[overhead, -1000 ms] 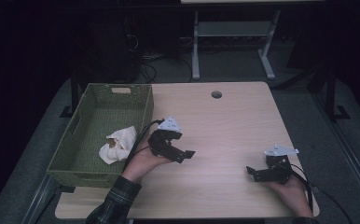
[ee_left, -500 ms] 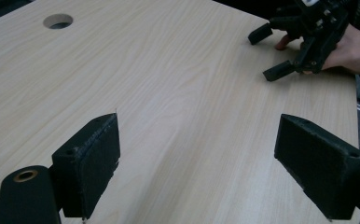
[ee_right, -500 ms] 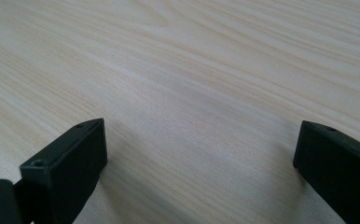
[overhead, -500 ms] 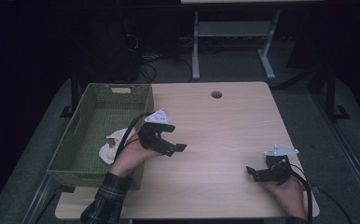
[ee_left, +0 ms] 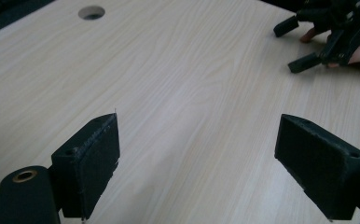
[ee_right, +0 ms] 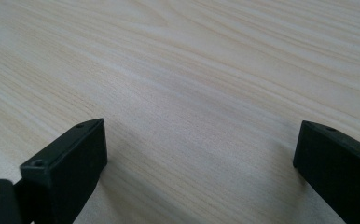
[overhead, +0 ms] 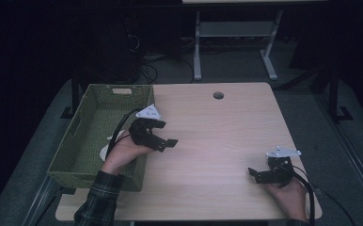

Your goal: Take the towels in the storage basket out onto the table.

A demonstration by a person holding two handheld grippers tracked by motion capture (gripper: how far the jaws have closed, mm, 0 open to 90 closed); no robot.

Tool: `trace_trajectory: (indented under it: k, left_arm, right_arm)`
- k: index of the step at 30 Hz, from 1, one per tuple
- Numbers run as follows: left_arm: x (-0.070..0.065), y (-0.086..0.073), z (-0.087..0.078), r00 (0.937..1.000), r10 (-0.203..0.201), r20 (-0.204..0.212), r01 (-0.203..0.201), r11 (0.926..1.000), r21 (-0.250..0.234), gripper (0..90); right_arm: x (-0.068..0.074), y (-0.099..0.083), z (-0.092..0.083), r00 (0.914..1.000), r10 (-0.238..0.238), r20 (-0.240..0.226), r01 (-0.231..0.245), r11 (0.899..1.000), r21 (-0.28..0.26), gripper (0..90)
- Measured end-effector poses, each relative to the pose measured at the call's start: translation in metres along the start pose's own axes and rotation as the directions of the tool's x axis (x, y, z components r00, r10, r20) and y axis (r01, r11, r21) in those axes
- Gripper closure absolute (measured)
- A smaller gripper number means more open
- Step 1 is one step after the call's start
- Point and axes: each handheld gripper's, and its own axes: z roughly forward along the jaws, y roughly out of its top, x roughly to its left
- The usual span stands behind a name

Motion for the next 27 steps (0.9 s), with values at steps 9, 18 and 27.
trace_trajectory:
  k: [9, 18, 27]
  left_arm:
    - [0.015, -0.010, -0.017, 0.9993, -0.024, -0.028, 0.023, 0.9996, -0.016, 13.5]
    - [0.027, -0.019, -0.029, 0.9963, -0.055, -0.065, 0.055, 0.9984, -0.014, 13.6]
    - [0.041, -0.029, -0.038, 0.9910, -0.071, -0.114, 0.072, 0.9974, 0.004, 13.8]
  right_arm:
    - [0.000, 0.000, 0.000, 1.0000, 0.000, 0.000, 0.000, 1.000, 0.000, 2.4]
    - [0.000, 0.000, 0.000, 1.0000, 0.000, 0.001, 0.000, 1.000, 0.000, 2.5]
    - [0.000, 0.000, 0.000, 1.0000, 0.001, 0.001, -0.001, 1.000, 0.000, 2.6]
